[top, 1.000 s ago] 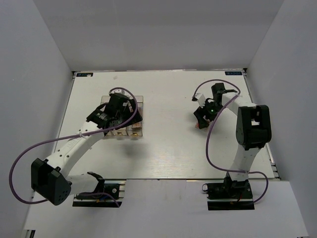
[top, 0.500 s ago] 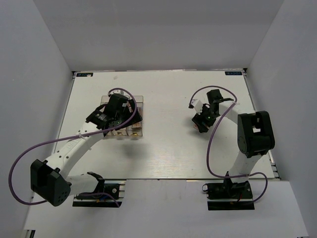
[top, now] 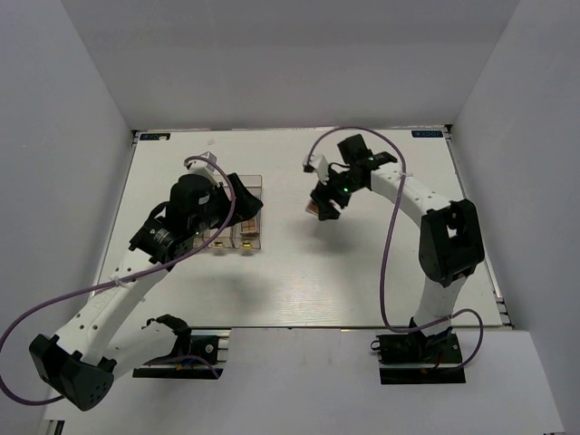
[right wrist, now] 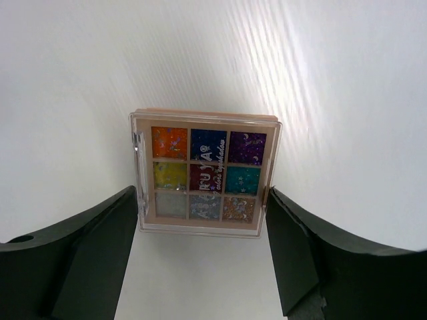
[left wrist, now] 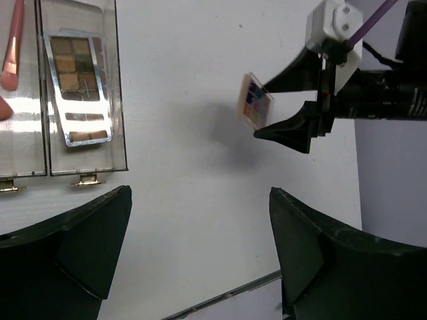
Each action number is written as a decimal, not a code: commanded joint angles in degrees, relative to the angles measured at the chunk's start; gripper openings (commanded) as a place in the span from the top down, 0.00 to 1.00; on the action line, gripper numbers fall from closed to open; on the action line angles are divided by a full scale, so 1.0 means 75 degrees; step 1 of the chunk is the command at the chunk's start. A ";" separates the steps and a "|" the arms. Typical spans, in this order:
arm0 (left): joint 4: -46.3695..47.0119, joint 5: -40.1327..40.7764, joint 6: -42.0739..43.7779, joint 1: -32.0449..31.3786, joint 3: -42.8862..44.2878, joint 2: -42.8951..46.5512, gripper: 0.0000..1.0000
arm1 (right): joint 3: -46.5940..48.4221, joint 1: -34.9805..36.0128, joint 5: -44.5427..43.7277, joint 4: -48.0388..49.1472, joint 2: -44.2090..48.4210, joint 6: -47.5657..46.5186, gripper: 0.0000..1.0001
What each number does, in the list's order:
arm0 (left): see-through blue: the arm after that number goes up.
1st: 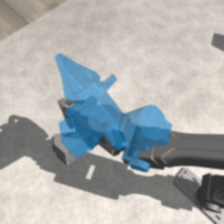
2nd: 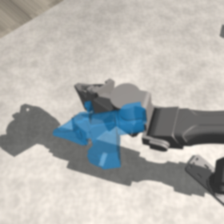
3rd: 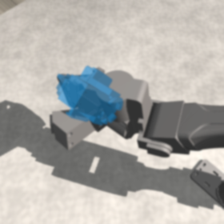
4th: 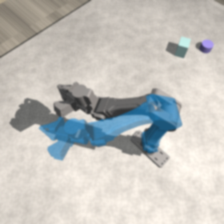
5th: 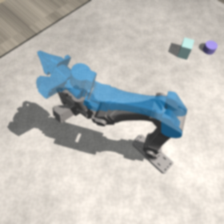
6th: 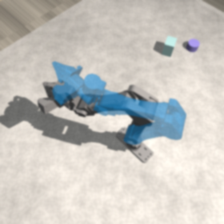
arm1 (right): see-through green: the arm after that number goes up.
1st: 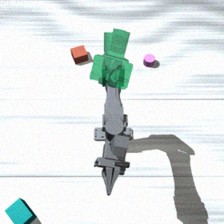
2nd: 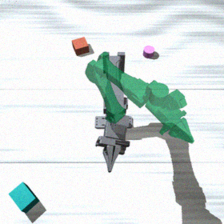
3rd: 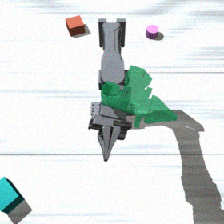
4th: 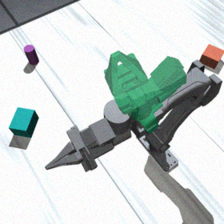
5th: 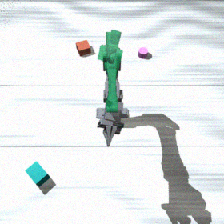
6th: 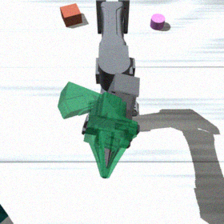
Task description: Organize the makeup
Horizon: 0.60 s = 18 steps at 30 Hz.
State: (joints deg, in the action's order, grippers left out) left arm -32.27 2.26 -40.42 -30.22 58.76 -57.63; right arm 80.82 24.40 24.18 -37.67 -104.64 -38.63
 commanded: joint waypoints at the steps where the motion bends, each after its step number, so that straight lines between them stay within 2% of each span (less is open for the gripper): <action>1: 0.0283 -0.0173 0.0245 -0.0014 0.0239 0.0253 0.07 | 0.1327 0.0611 0.1332 -0.0134 -0.0424 0.0825 0.92; 8: 0.0459 -0.0103 0.0234 -0.0014 0.0286 0.0687 0.07 | 0.3847 0.1702 0.1439 0.0147 -0.1960 0.1541 0.92; 18: 0.0178 0.0179 0.0128 -0.0014 0.0310 0.1238 0.07 | 0.4541 0.2605 0.0820 0.1330 -0.2946 0.1881 0.92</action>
State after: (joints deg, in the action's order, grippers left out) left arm -30.39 2.59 -39.46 -30.22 59.02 -49.71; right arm 111.37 43.22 31.55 -32.42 -126.74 -25.85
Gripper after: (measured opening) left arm 0.933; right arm 0.765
